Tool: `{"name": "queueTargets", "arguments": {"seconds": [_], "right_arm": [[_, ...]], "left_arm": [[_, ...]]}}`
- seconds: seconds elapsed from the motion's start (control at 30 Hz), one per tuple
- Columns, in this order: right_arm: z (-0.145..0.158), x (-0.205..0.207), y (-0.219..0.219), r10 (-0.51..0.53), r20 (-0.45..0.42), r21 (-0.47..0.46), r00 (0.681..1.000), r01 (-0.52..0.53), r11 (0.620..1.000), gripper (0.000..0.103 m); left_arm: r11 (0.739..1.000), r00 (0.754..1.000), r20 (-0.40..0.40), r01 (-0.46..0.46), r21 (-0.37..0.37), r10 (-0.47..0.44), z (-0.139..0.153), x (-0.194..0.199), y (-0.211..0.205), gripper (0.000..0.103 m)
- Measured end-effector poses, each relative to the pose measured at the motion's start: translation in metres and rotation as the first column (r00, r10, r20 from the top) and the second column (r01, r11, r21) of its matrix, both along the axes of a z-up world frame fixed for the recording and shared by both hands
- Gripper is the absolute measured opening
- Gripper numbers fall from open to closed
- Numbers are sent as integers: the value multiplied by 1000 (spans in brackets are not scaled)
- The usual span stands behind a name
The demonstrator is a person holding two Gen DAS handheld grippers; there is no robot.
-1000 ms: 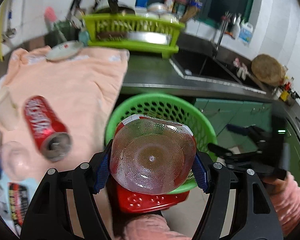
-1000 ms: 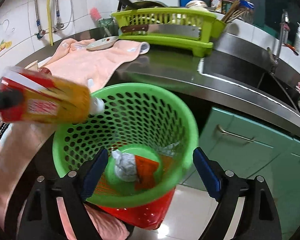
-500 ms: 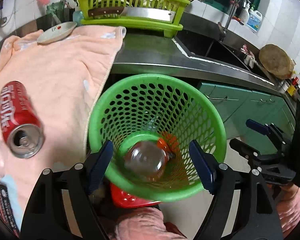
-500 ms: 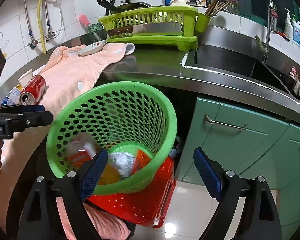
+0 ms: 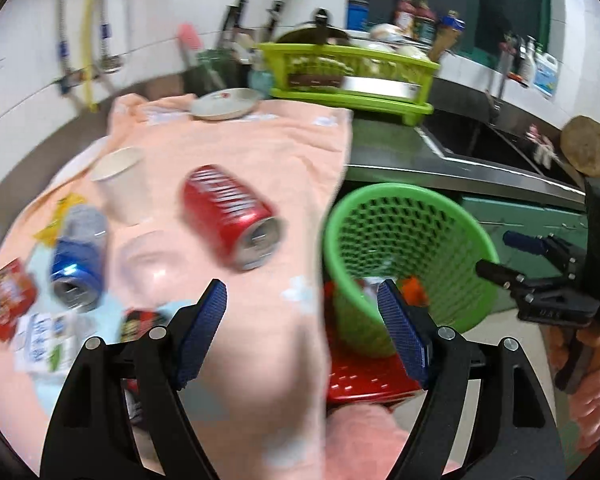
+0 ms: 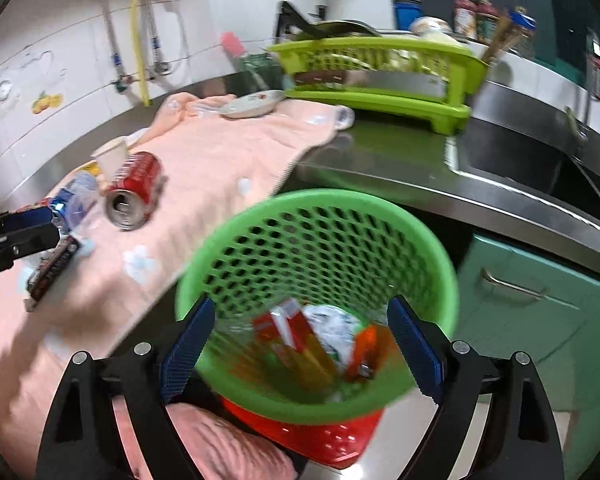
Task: Collect trash
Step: 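Grasp the red Coca-Cola can with the right gripper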
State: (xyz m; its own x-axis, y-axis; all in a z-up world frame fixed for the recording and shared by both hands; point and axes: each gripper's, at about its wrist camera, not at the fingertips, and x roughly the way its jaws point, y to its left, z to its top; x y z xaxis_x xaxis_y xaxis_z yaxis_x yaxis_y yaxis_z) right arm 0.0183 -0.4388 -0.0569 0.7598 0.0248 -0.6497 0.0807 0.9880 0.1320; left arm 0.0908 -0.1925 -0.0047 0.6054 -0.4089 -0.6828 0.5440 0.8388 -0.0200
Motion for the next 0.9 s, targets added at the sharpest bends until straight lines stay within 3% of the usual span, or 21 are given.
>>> {"name": "queueTargets", "arguments": {"seconds": [0.3, 0.6, 0.9], "right_arm": [[26, 45, 61, 167, 24, 39, 986, -168, 985, 85], [44, 116, 109, 277, 0, 85, 961, -276, 957, 85], [36, 177, 134, 306, -81, 92, 949, -298, 950, 78]], "left_arm": [[991, 989, -49, -136, 16, 137, -21, 14, 69, 77], [985, 982, -74, -173, 21, 174, -36, 23, 89, 77], [987, 984, -84, -156, 38, 159, -44, 35, 95, 77]]}}
